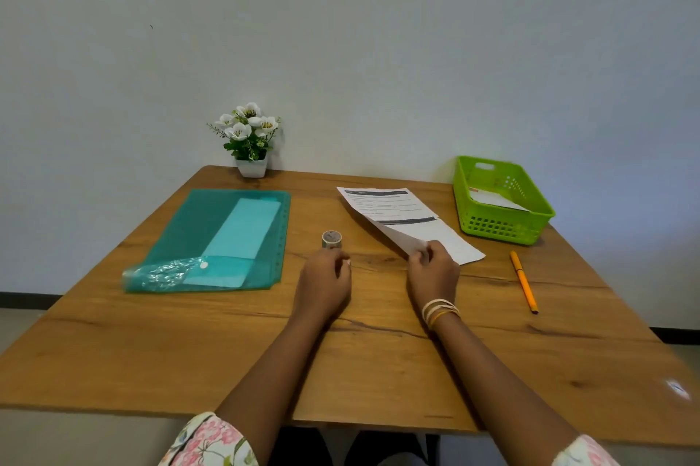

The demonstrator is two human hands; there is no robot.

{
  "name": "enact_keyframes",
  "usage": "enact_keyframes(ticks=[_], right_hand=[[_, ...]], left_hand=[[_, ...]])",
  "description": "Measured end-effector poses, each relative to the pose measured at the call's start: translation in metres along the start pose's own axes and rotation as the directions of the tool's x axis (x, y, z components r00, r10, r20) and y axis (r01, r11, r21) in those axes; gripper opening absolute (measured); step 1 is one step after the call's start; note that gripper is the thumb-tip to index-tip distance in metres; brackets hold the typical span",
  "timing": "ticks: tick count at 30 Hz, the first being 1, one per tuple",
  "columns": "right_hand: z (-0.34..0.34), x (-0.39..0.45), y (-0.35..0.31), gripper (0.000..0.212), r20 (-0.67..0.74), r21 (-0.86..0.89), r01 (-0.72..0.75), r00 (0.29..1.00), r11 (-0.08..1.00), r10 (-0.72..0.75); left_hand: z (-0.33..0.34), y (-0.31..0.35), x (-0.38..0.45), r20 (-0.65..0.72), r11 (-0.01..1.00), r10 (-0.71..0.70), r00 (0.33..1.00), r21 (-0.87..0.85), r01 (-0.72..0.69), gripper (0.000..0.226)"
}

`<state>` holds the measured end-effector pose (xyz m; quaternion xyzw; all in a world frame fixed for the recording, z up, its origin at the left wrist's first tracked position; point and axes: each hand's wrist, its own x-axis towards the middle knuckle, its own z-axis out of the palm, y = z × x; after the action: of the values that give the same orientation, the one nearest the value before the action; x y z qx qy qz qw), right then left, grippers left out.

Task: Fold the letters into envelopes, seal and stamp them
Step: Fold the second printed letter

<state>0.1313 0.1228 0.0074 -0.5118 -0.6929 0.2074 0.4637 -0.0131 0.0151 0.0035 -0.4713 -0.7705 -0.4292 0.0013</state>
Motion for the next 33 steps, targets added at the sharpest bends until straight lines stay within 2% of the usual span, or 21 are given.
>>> enact_keyframes(ticks=[3,6,10,13,16,18,19,21,23,27,29,33], right_hand=[[-0.026,-0.013,0.015,0.008,-0.019,0.116,-0.094,0.995,0.989,0.097],[-0.053,-0.019,0.028,0.013,0.010,0.193,-0.085,0.996,0.977,0.085],[-0.079,-0.016,0.046,0.015,0.167,0.192,-0.019,0.986,0.981,-0.013],[-0.091,-0.012,0.057,0.018,0.246,0.141,0.016,0.968,0.990,-0.050],[-0.099,-0.007,0.063,0.016,0.320,0.118,0.023,0.946,0.993,-0.060],[-0.104,-0.003,0.061,0.011,0.359,0.157,-0.036,0.933,0.987,-0.023],[-0.107,-0.002,0.059,0.018,0.377,0.181,-0.064,0.926,0.981,-0.009],[-0.113,0.003,0.053,0.030,0.409,0.170,-0.071,0.912,0.983,-0.005],[-0.114,0.008,0.042,0.035,0.407,0.054,-0.004,0.913,0.999,-0.018],[-0.089,-0.006,0.005,0.033,0.393,-0.211,0.156,0.917,0.965,-0.062],[-0.067,-0.023,-0.011,0.031,0.482,-0.240,0.248,0.870,0.939,-0.107],[-0.030,-0.050,-0.026,0.048,0.672,-0.236,0.533,0.694,0.813,-0.260]], left_hand=[[-0.006,-0.003,0.000,0.029,0.979,-0.088,0.996,-0.182,0.092,0.025],[-0.011,-0.003,0.000,0.000,0.924,-0.169,0.986,-0.348,0.158,0.028],[-0.020,0.003,-0.004,0.008,0.730,-0.303,0.953,-0.641,0.238,0.029],[-0.031,0.006,-0.005,0.007,0.709,-0.346,0.938,-0.653,0.266,0.029],[-0.036,0.007,-0.006,0.063,0.640,-0.370,0.927,-0.706,0.304,0.024],[-0.038,0.003,-0.008,0.091,0.680,-0.333,0.938,-0.667,0.306,0.018],[-0.037,0.000,-0.009,0.095,0.739,-0.300,0.949,-0.606,0.294,0.014],[-0.035,-0.004,-0.011,0.114,0.842,-0.227,0.967,-0.476,0.254,0.025],[-0.033,-0.003,-0.012,0.120,0.891,-0.191,0.974,-0.394,0.224,0.036],[-0.029,-0.004,-0.010,0.120,0.909,-0.204,0.972,-0.345,0.233,0.030],[-0.026,-0.007,-0.009,0.119,0.913,-0.208,0.971,-0.333,0.237,0.026],[-0.025,-0.007,-0.010,0.107,0.932,-0.180,0.978,-0.300,0.204,0.023]])
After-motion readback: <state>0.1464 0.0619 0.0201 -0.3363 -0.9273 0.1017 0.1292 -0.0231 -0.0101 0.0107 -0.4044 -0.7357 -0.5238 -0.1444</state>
